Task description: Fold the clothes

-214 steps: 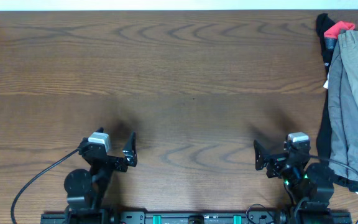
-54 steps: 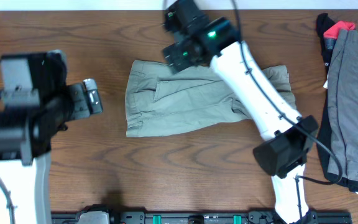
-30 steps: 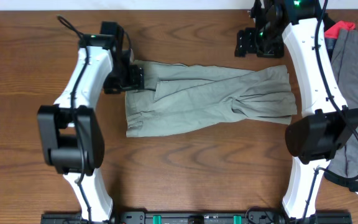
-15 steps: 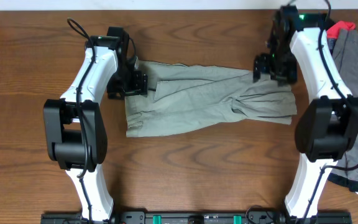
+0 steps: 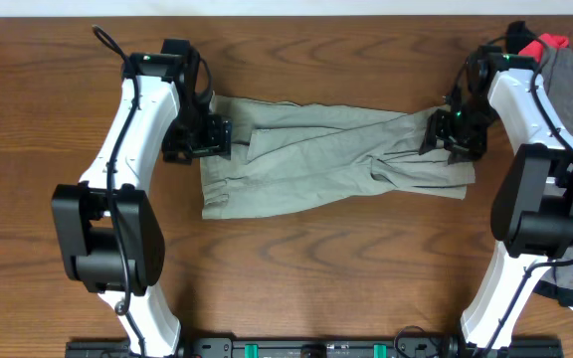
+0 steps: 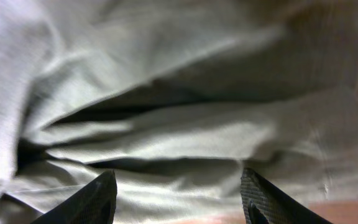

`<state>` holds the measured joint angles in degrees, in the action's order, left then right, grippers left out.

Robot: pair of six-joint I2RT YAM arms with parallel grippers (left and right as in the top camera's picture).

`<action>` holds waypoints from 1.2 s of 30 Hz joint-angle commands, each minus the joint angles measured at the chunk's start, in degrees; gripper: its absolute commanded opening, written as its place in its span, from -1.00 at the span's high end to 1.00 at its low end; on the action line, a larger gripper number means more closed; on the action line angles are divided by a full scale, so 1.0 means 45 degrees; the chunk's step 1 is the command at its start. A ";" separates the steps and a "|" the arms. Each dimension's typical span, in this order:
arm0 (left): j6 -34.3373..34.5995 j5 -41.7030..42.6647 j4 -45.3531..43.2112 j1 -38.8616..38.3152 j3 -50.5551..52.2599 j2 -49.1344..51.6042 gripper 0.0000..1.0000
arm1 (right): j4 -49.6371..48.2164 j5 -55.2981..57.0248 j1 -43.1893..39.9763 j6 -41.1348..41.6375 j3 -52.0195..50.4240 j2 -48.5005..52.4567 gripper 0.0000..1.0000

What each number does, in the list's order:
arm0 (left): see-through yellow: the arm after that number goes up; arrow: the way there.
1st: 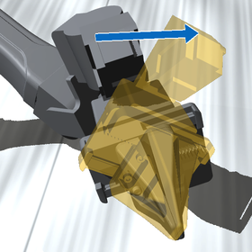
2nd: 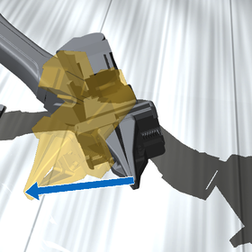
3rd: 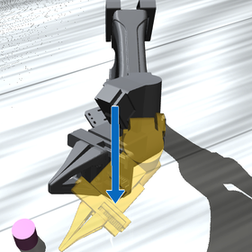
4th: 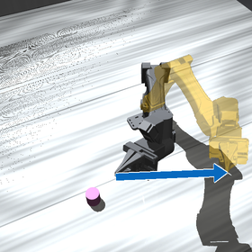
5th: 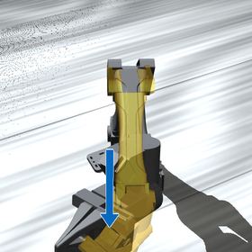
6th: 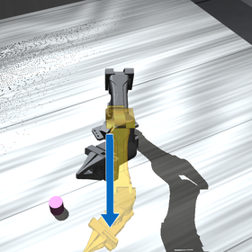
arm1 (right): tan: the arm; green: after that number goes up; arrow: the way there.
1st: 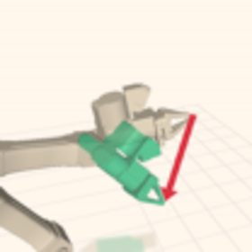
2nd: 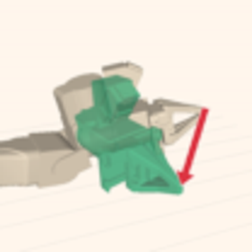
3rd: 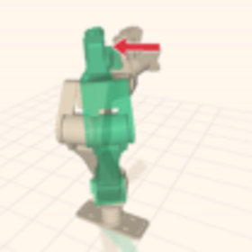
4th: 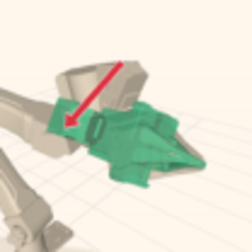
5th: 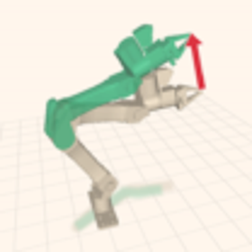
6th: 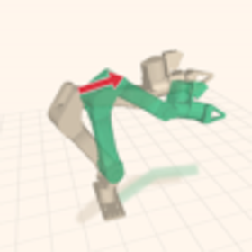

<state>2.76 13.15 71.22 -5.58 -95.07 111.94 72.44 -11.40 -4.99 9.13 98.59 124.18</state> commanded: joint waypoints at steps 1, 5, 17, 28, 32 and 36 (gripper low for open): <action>-0.0131 -0.0233 0.0291 0.0034 0.0073 -0.0262 -0.57 | 0.0180 0.1214 -0.0039 -0.0160 -0.0029 -0.0019 -0.25; -0.0126 -0.1059 0.0510 0.0034 0.0073 -0.0510 -0.57 | 0.0194 0.1341 -0.0413 -0.0631 -0.0029 -0.0097 -0.25; -0.0126 -0.1404 0.0510 0.0491 0.0053 -0.1515 -0.58 | 0.0709 -0.1044 -0.2846 -0.1807 -0.0316 -0.0209 -0.31; -0.0126 -0.1404 0.0743 0.0534 0.0053 -0.1651 -0.59 | -0.1477 -0.2487 -0.2448 -0.1933 -0.2108 -0.0209 0.13; -0.0126 -0.1404 0.0831 0.0534 0.0053 -0.1661 -0.59 | -0.1540 -0.3575 -0.2472 -0.2205 -0.2089 -0.0267 0.79; -0.0126 -0.1404 0.0835 0.0534 0.0053 -0.1661 -0.59 | -0.1088 -0.6421 -0.2686 -0.3162 -0.1438 -0.0709 0.97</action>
<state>2.76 7.29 74.63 -3.31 -95.07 105.54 66.76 -27.81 -16.58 -1.17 89.49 124.07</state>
